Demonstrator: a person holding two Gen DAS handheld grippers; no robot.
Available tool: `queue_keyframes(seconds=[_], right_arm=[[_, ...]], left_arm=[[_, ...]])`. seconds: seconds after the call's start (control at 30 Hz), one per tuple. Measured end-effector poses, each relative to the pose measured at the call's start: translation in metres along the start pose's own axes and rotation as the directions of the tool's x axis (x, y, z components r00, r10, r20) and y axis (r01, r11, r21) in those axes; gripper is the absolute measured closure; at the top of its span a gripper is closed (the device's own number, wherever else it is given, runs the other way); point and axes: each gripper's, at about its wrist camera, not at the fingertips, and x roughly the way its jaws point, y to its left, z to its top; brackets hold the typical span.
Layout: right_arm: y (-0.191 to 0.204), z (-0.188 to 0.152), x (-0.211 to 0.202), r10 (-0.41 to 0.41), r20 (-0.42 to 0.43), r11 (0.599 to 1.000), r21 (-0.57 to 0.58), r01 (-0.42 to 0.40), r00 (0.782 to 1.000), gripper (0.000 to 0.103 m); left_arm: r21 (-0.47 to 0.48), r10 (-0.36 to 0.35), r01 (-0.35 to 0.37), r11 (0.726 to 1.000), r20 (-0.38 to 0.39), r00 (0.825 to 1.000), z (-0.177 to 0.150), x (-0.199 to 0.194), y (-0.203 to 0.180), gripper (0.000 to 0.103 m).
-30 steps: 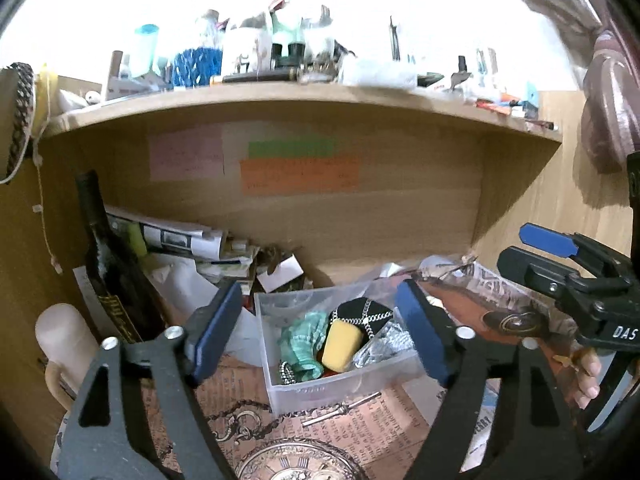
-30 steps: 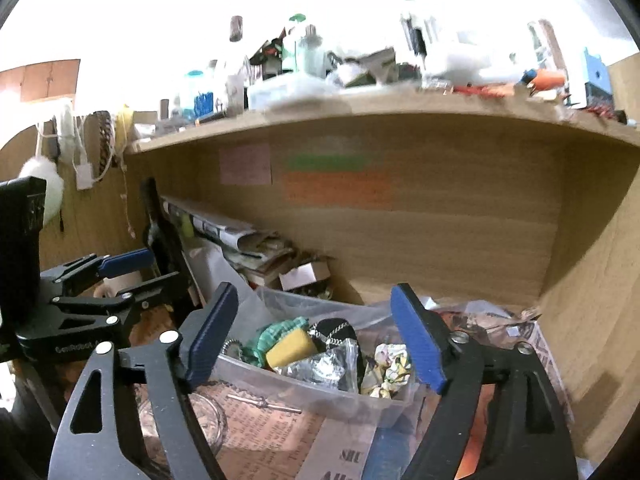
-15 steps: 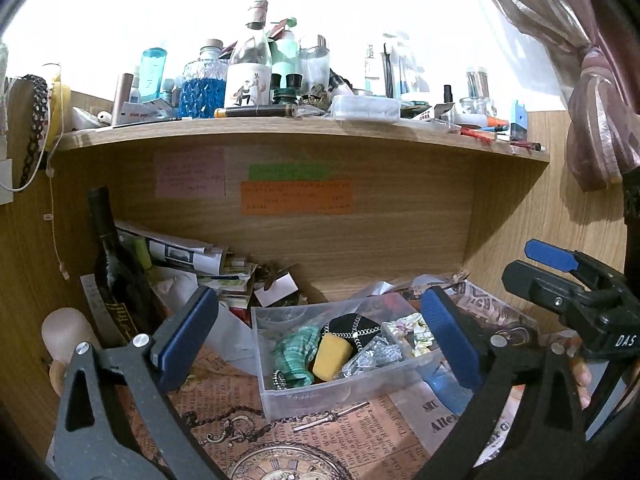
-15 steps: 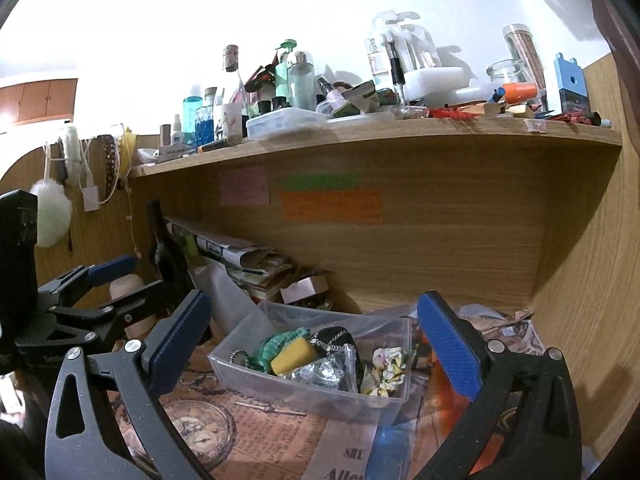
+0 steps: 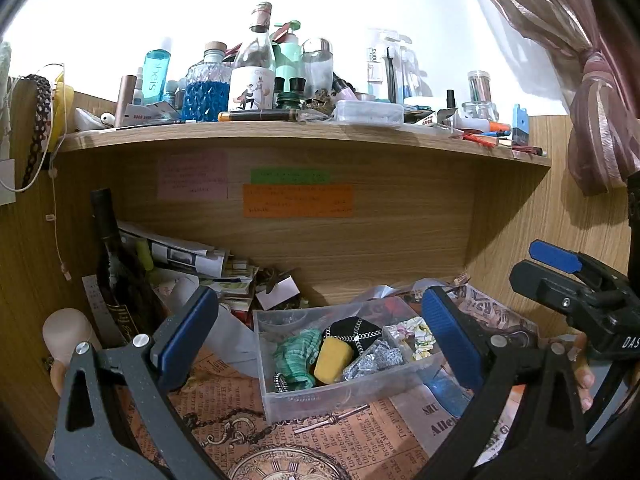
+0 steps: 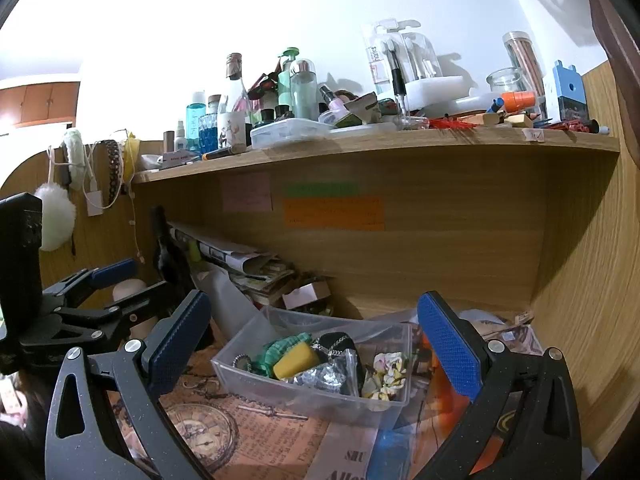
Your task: Organize soft objects
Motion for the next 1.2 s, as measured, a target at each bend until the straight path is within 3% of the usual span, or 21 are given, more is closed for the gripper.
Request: queue_keyframes(seconds=[1.2], right_arm=[[-0.0001, -0.0016, 0.0009, 0.007, -0.009, 1.000, 0.005, -0.007, 1.000, 0.000]], left_arm=[[-0.007, 0.008, -0.009, 1.000, -0.008, 1.000, -0.0024, 0.0005, -0.0019, 0.000]])
